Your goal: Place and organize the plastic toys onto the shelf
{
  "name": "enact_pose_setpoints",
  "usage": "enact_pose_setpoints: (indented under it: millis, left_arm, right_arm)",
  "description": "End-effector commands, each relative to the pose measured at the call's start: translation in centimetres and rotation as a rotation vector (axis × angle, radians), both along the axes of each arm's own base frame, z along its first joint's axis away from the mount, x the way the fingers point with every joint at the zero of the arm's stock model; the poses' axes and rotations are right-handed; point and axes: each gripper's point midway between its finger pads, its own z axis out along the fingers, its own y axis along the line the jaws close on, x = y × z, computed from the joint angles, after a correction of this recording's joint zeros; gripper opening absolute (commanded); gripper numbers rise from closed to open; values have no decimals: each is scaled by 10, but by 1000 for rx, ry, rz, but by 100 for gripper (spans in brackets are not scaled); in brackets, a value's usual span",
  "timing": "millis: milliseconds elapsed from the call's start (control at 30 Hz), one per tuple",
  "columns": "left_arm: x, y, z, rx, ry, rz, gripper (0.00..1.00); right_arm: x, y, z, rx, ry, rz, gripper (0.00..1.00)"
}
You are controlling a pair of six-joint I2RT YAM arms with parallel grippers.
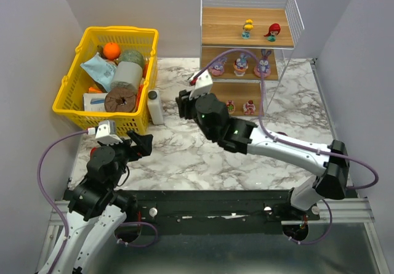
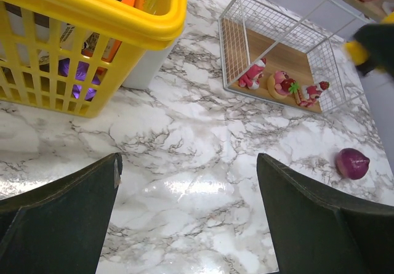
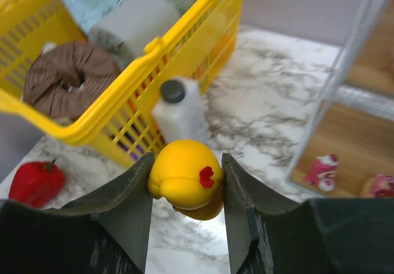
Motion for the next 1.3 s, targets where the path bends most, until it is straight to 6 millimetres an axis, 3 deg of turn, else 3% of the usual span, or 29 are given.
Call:
enact_pose_setpoints:
  millis: [0, 33, 100, 133, 267, 500, 733, 967, 1267]
  left_arm:
    - [-1, 3, 1, -1, -7, 16, 99]
    - [0, 3, 0, 2, -3, 13, 99]
    - [0, 2, 0, 2, 0, 8, 99]
    - [0, 1, 0, 4, 0, 6, 99]
    - [0, 0, -2, 4, 5, 0, 99]
    - [0, 0, -2, 6, 6, -1, 99]
    - [0, -1, -3, 7, 8, -8, 99]
    - [1, -1, -2, 7, 8, -6, 99]
    - [1, -1, -2, 8, 9, -6, 99]
  right_arm:
    - [18, -69, 42, -123, -23, -197, 6]
    - [22, -79, 73, -81, -49, -236, 7]
    - [30, -98, 94, -92, -72, -279, 7]
    - [30, -104, 115, -59, -94, -284, 7]
    - [41, -127, 156, -47, -153, -335, 8]
    - [64, -142, 184, 6, -166, -336, 11]
    - [94, -144, 184, -41, -141, -344, 13]
    - [122, -140, 164, -74, -70, -316, 15]
    - [138, -140, 147, -104, -33, -310, 16]
